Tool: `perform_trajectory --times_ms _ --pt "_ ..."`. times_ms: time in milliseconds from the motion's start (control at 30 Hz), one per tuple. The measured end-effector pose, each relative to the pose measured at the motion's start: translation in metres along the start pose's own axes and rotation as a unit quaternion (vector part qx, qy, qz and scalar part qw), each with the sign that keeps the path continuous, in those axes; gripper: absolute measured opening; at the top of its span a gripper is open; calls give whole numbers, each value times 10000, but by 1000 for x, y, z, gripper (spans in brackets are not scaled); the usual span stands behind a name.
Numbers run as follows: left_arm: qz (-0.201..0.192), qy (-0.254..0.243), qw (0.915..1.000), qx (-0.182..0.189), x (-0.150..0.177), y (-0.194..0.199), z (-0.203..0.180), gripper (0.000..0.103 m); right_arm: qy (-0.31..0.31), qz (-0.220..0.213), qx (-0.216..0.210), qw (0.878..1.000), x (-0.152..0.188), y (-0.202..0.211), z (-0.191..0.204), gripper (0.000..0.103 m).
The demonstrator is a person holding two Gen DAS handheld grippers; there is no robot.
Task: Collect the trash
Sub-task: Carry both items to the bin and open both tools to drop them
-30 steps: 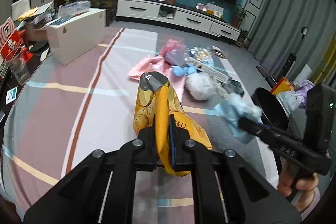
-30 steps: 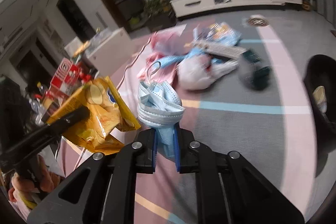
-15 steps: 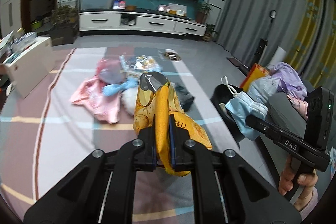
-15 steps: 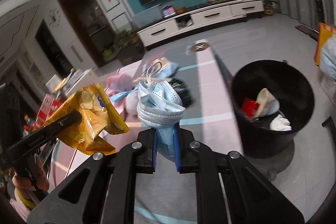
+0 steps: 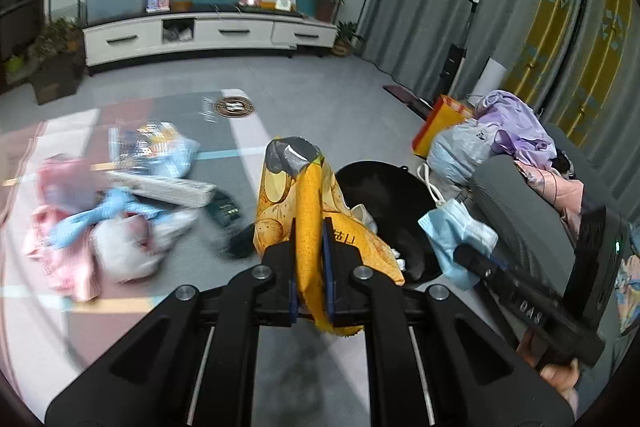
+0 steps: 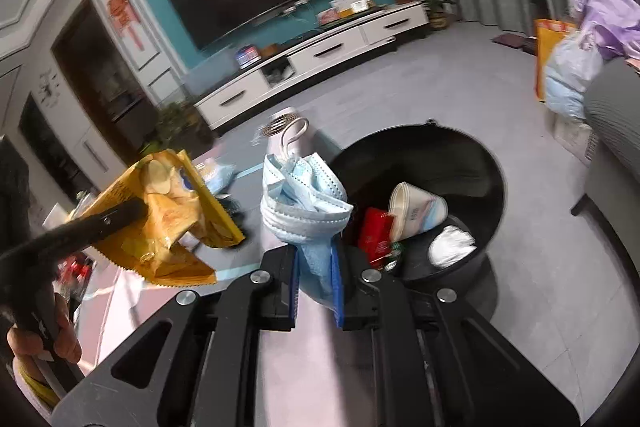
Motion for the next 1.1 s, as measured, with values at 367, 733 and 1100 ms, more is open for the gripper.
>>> perform_trajectory --times_ms 367,733,1100 --pt "501 -294 9980 230 -19 -108 -54 22 -389 14 445 9983 -14 -36 -58 22" --pt "685 -125 9975 120 -3 -116 -33 74 -864 322 587 9940 -1 -44 -84 59" --pt "771 306 9964 -192 63 -34 27 94 -462 809 167 9955 28 -25 -32 68"
Point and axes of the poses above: each gripper's, at about its wrist camera, not at the fingertips, and y roughly against the way its jaws point, z to its left, x to its underside, the point moved 1 cm from there along -y, roughly the way its jaws point, and after that the axes turned 4 degrees about -z, right-handed, at the moved point
